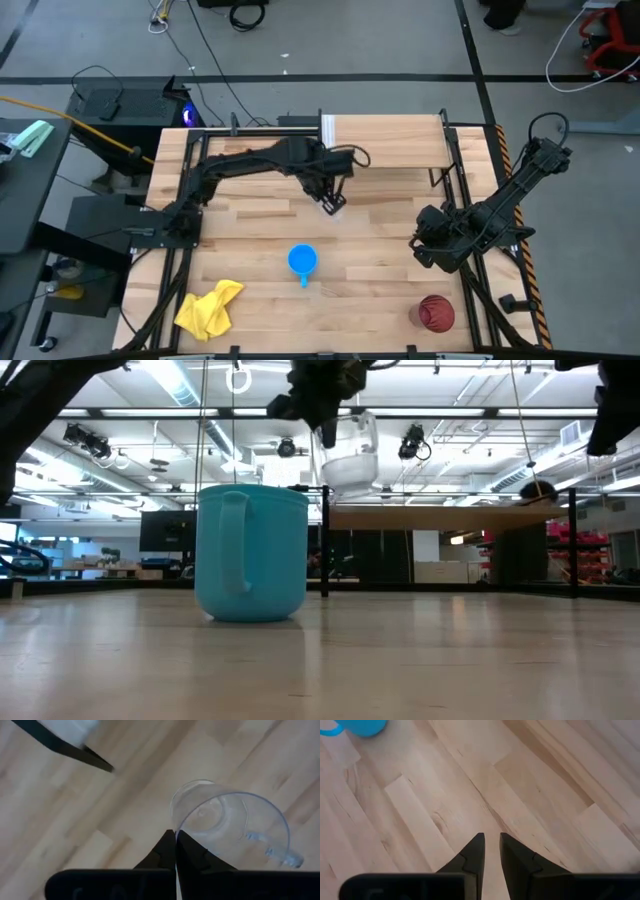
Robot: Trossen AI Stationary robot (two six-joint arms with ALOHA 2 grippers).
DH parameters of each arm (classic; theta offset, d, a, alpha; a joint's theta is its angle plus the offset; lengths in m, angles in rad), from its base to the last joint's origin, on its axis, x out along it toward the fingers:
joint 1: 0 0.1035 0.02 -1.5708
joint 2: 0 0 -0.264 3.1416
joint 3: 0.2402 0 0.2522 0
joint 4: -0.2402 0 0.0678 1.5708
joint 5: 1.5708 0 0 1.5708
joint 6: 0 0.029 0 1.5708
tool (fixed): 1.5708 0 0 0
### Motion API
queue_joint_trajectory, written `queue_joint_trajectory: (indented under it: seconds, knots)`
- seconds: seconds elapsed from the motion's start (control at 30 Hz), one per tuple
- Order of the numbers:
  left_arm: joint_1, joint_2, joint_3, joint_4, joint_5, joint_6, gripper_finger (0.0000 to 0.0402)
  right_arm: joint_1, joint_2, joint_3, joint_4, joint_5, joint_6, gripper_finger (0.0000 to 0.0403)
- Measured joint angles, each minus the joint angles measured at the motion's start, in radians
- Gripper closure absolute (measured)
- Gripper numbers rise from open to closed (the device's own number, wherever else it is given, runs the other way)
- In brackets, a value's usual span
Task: Stack small to large cups/mugs on shelf
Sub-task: Put the transparent mug on the shelf
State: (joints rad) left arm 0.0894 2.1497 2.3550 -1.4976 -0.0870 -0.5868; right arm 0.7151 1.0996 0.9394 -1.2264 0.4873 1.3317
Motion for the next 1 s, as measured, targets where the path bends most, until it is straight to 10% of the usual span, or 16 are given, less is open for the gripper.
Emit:
queue_joint_trajectory:
  seconds: [0.53,1.0]
  knots:
    - [0.197,-0.052,0.001,0.122,-0.033,0.3,0.0398,-0.211,0.0,0.0,0.082,0.046,0.022,0.0337]
    - [0.289,-0.051,0.001,0.283,-0.033,0.427,0.0398,-0.536,0.0,0.0,0.392,0.056,-0.321,0.0337]
